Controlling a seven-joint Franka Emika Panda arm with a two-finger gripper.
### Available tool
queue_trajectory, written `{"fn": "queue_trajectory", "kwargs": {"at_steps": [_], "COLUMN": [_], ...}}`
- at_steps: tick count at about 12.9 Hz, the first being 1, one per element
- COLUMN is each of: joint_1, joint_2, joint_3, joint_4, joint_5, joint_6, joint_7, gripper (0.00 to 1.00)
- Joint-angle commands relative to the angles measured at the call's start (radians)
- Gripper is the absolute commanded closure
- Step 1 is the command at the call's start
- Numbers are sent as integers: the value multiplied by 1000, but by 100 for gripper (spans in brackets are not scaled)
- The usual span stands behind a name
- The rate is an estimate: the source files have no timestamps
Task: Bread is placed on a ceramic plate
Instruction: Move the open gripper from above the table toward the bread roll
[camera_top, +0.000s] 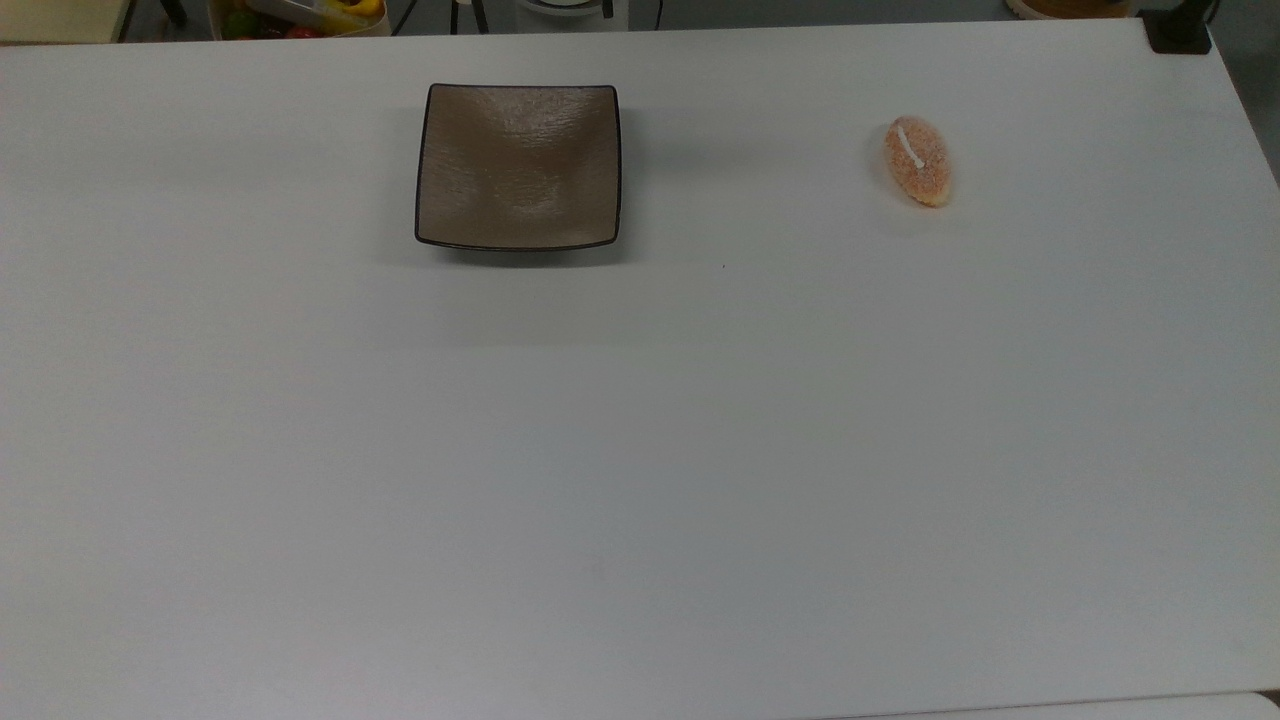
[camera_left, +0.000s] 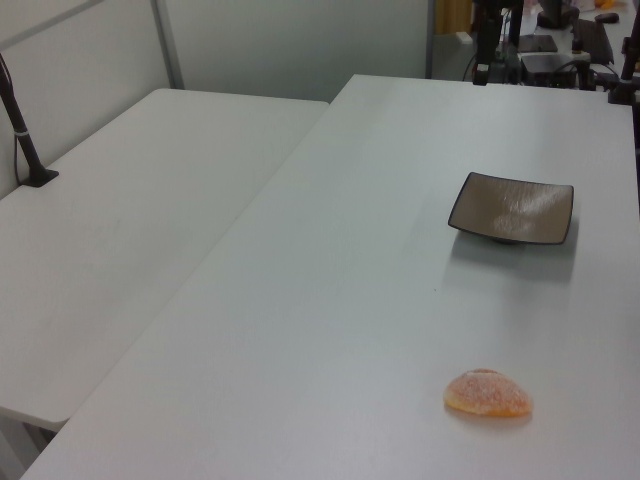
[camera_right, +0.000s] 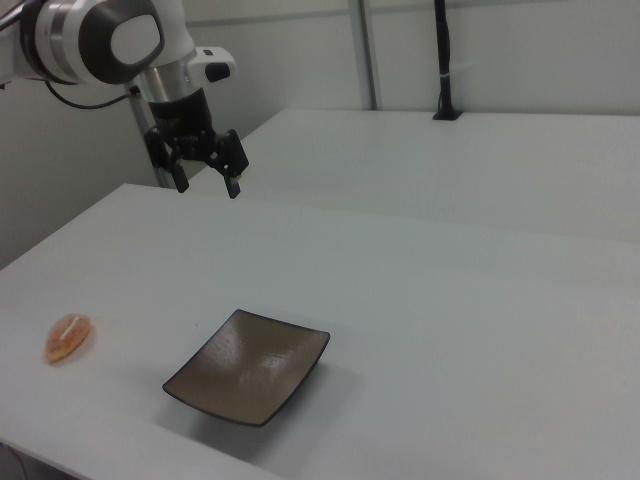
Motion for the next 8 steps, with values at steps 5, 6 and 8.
{"fn": "queue_trajectory", "kwargs": {"at_steps": [5, 6, 8], "joint_1": [33, 42, 57], "joint_2": [-2, 6, 29], "joint_3": [7, 7, 7], "joint_4": [-30, -28, -8], "joint_5": [2, 2, 2], "joint_6": [14, 9, -20], "joint_7": [-29, -24, -17], "gripper": [0, 0, 0]}}
